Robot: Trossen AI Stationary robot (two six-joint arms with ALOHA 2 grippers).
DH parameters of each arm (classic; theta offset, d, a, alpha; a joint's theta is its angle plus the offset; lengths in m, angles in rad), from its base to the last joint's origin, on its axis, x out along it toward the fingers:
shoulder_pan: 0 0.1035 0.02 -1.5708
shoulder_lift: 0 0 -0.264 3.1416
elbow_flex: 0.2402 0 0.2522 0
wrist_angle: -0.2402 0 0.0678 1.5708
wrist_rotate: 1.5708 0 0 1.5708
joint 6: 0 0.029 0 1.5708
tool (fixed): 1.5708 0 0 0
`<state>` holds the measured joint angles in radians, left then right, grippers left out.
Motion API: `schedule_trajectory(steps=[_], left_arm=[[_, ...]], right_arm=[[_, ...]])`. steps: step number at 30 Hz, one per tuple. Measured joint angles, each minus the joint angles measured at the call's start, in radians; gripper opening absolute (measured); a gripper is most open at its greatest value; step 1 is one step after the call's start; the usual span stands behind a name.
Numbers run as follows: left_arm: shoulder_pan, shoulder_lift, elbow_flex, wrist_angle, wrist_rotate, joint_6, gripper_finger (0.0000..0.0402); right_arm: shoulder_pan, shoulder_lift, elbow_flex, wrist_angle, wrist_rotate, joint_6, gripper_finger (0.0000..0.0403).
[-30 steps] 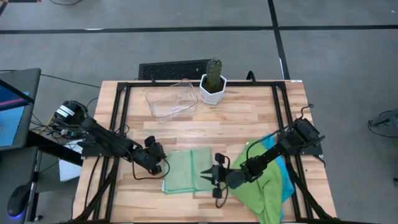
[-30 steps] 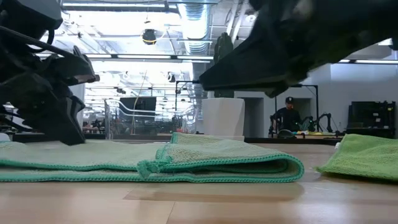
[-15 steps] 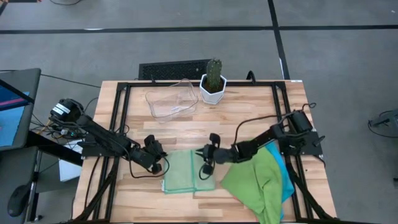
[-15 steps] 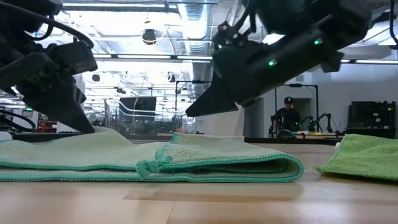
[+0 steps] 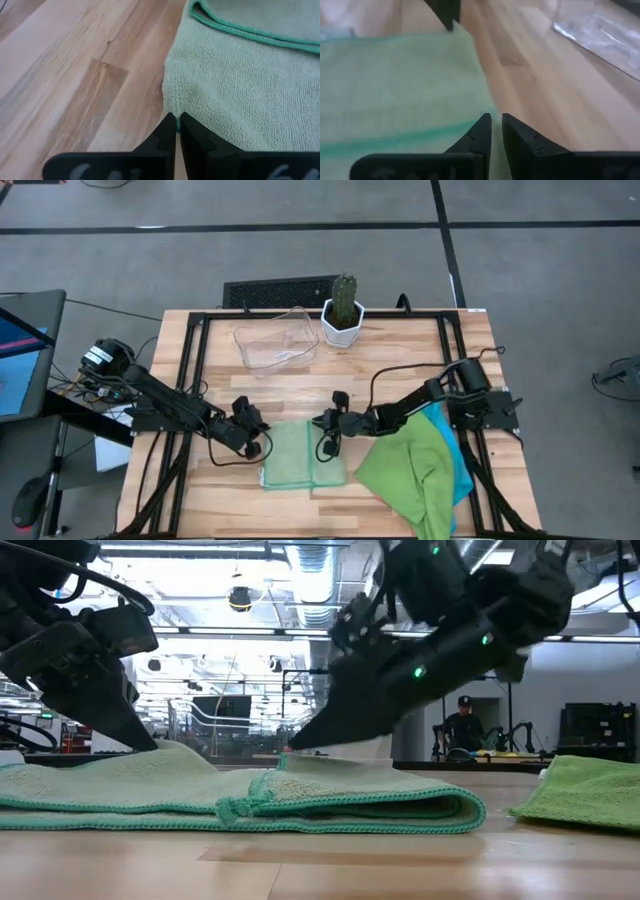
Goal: Fold microfiber towels
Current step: Fold the light green microfiber towel
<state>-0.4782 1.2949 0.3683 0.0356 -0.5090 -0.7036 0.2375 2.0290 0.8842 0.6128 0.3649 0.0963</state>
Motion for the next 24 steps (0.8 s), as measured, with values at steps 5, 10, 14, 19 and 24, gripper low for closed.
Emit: schedule_trajectory(steps=[5, 10, 14, 19, 24], left_arm=[[0.0, -0.001, 0.0, 0.017, 0.0, 0.0, 0.0004], [0.0, -0.001, 0.014, 0.042, 0.0, 0.0, 0.0004], [0.001, -0.001, 0.067, 0.044, -0.001, 0.033, 0.0004], [0.027, -0.001, 0.154, 0.046, -0.019, 0.093, 0.0004], [0.077, -0.001, 0.218, 0.046, -0.02, 0.147, 0.0004]], right_arm=[[-0.011, 0.06, 0.004, 0.009, -0.002, 0.008, 0.0069], [-0.011, 0.071, 0.006, 0.021, -0.004, 0.025, 0.0069], [-0.011, 0.071, 0.006, 0.023, -0.004, 0.027, 0.0069], [-0.011, 0.071, 0.006, 0.023, -0.004, 0.027, 0.0069], [-0.011, 0.071, 0.006, 0.023, -0.004, 0.035, 0.0069]])
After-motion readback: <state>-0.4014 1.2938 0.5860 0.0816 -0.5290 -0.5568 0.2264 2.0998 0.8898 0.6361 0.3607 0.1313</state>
